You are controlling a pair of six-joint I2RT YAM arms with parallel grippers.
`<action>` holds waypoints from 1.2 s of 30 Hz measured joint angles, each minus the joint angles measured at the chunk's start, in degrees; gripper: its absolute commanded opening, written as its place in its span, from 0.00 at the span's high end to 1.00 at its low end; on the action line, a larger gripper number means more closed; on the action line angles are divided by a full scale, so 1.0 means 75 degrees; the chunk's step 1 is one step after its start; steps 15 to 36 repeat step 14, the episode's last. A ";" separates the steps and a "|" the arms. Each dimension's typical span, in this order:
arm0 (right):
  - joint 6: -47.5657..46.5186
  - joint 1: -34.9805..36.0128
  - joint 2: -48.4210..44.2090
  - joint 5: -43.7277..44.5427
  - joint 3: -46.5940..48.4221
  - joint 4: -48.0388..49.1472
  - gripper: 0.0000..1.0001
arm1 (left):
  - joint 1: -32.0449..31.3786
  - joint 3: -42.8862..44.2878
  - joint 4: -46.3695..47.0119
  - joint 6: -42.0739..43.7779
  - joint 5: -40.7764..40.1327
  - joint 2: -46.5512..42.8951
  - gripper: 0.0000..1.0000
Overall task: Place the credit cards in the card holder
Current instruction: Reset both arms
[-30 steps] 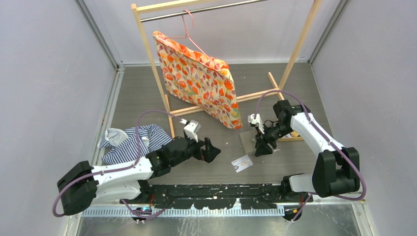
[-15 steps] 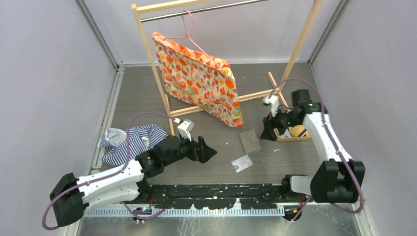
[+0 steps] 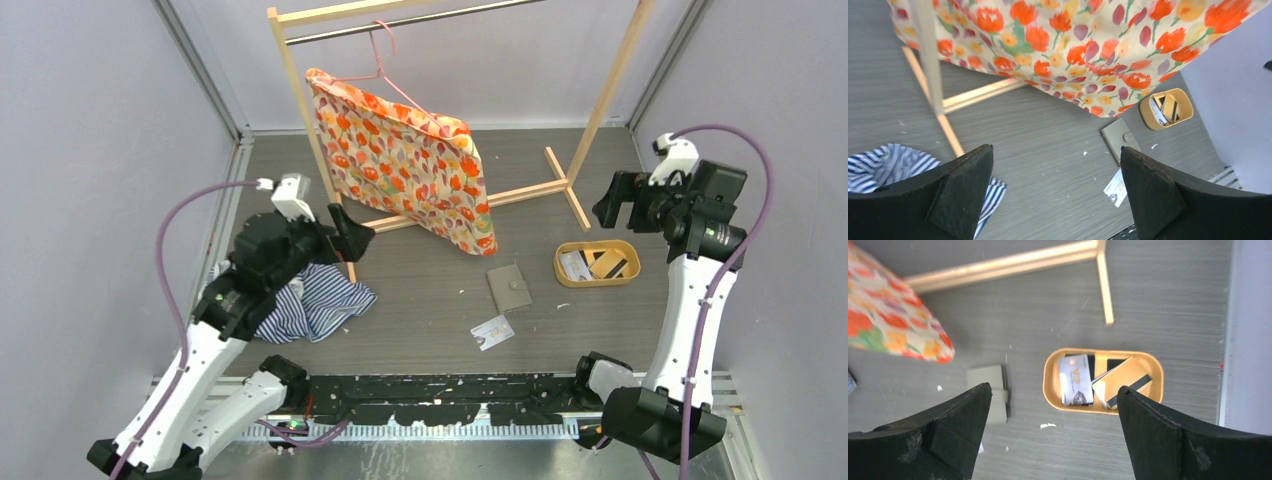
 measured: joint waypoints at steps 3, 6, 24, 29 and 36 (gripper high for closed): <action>0.0924 0.0000 -0.0259 0.0236 0.0259 0.0227 0.00 | 0.0189 0.1154 -0.0816 0.0510 -0.0020 0.0236 0.00; 0.1638 0.0000 -0.0516 0.0484 0.0440 0.0242 0.00 | 0.0210 0.1769 -0.1326 0.0863 -0.0064 0.0347 0.00; 0.2218 0.0000 -0.0784 0.0495 0.0536 0.0254 0.00 | 0.0216 0.1903 -0.2139 0.1317 -0.0329 0.0251 0.00; 0.2218 0.0000 -0.0784 0.0495 0.0536 0.0254 0.00 | 0.0216 0.1903 -0.2139 0.1317 -0.0329 0.0251 0.00; 0.2218 0.0000 -0.0784 0.0495 0.0536 0.0254 0.00 | 0.0216 0.1903 -0.2139 0.1317 -0.0329 0.0251 0.00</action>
